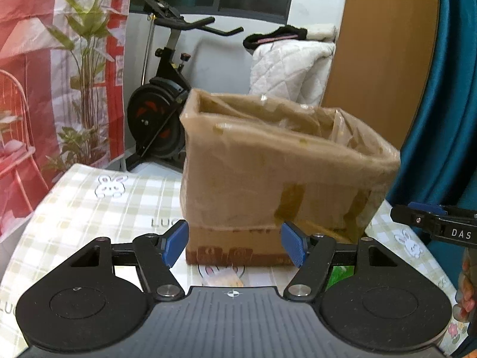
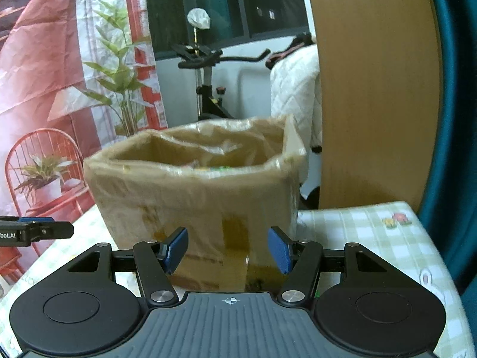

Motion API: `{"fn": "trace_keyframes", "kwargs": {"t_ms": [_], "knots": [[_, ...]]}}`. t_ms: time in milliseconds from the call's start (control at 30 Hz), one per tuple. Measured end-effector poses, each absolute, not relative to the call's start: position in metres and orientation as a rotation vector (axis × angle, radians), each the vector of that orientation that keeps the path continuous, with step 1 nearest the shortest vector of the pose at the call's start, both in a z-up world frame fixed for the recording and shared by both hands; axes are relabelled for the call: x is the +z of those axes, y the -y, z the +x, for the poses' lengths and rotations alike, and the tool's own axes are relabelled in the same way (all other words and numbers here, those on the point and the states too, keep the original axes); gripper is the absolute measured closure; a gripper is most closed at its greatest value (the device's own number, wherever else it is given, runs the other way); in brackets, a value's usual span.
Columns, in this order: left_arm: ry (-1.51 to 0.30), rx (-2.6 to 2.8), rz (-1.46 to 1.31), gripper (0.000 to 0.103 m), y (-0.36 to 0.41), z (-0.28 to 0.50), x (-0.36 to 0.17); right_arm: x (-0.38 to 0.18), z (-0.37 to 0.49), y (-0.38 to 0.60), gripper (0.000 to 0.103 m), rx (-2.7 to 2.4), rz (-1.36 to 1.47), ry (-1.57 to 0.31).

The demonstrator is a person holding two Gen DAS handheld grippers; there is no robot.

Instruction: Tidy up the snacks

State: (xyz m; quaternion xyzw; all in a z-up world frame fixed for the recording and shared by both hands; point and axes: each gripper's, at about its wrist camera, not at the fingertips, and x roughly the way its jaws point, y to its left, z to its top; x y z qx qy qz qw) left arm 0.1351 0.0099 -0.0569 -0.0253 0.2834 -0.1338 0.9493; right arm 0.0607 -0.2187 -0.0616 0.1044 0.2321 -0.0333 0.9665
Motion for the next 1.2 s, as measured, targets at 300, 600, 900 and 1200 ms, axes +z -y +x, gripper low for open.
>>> {"fn": "trace_keyframes", "kwargs": {"t_ms": [300,600,900,1200], "knots": [[-0.634,-0.309,-0.057,0.033,-0.003,0.134,-0.085,-0.106,0.039,0.235,0.047,-0.123,0.253,-0.549],[-0.699,-0.354,-0.063,0.034,0.004,0.127,-0.113,-0.148,0.018,0.242,0.051,-0.144,0.278,-0.637],[-0.764,-0.355,-0.084,0.036,0.0,0.117,-0.138,-0.191,0.019,0.202,0.051,-0.029,0.316,-0.797],[-0.789,-0.338,-0.109,0.036,-0.017,0.116,-0.146,-0.208,0.048,0.18,0.047,-0.078,0.407,-0.834]]}}
